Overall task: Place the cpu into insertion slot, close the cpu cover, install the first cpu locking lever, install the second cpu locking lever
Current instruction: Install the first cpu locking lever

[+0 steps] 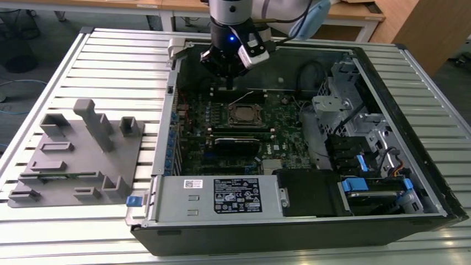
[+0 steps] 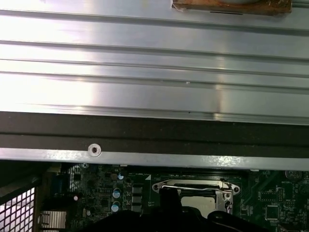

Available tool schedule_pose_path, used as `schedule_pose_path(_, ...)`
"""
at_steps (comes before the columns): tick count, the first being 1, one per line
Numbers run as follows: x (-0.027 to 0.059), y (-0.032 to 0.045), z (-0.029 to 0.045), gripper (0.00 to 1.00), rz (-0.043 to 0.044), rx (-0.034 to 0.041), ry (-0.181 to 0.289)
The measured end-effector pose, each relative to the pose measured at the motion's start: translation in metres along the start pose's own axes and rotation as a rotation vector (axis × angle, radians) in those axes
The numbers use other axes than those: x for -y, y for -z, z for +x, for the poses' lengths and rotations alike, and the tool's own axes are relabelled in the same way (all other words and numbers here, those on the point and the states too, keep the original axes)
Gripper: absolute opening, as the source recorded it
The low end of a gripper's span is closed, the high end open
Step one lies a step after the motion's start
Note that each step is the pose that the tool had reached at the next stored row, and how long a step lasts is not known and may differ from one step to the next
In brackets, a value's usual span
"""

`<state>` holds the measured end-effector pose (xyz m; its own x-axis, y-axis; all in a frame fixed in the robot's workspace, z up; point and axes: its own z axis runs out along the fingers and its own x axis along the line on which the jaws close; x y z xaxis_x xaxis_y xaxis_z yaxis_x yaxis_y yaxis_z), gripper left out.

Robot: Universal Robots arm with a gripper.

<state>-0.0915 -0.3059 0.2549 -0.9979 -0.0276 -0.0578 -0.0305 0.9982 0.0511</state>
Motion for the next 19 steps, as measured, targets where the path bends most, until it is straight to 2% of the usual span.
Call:
schedule_pose_path(4,0.0003,-0.0009,-0.0066,0.11,-0.0001,-0.0005,0.0)
schedule_pose_path(12,0.0007,-0.0082,-0.0089,0.11,-0.0001,-0.0006,0.0)
schedule_pose_path(19,0.0012,-0.0119,-0.0183,0.11,-0.0004,-0.0005,0.0)
